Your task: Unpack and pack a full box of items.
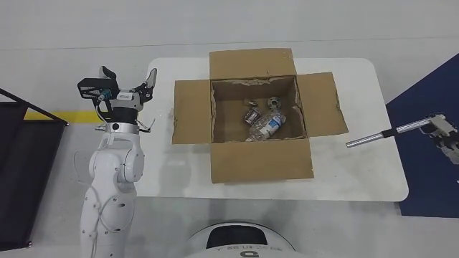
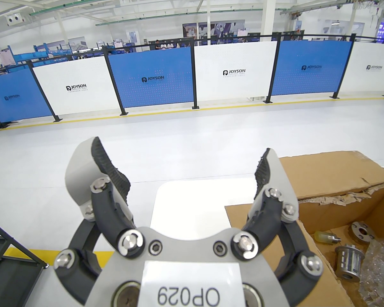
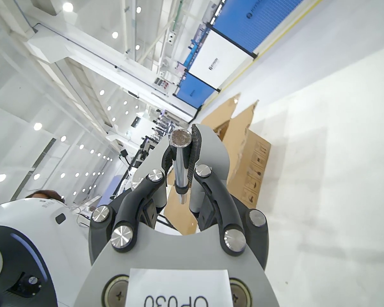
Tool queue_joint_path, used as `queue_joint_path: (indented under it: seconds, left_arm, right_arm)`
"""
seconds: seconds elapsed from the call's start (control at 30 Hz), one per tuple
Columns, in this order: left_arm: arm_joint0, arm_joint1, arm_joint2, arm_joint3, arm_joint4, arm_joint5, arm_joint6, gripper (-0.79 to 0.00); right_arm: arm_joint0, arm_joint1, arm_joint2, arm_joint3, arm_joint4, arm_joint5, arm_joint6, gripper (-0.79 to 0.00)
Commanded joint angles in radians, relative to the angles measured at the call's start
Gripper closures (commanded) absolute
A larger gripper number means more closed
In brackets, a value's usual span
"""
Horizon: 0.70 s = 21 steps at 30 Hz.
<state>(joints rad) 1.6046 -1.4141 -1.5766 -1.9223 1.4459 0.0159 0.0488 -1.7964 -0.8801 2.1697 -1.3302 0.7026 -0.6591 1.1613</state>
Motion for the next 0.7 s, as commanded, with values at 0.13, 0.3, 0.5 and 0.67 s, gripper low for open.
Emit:
queue_joint_path:
  seconds: [0.13,0.3,0.5,0.67]
  left_arm:
    - [0.0,0.0,0.0,0.0,0.0,0.0,0.0,-0.785]
    - [0.0,0.0,0.0,0.0,0.0,0.0,0.0,-0.785]
    - [0.0,0.0,0.0,0.0,0.0,0.0,0.0,-0.785]
    - [0.0,0.0,0.0,0.0,0.0,0.0,0.0,-0.785]
  right_arm:
    - [0.133,0.031,-0.148,0.141,-0.094,0.023,0.023,0.0]
    - [0.247,0.053,-0.27,0.263,-0.146,0.049,0.049,0.0]
    - [0.41,0.075,-0.41,0.419,-0.284,0.094,0.093,0.0]
    - [0.568,0.079,-0.513,0.569,-0.366,0.135,0.135,0.0]
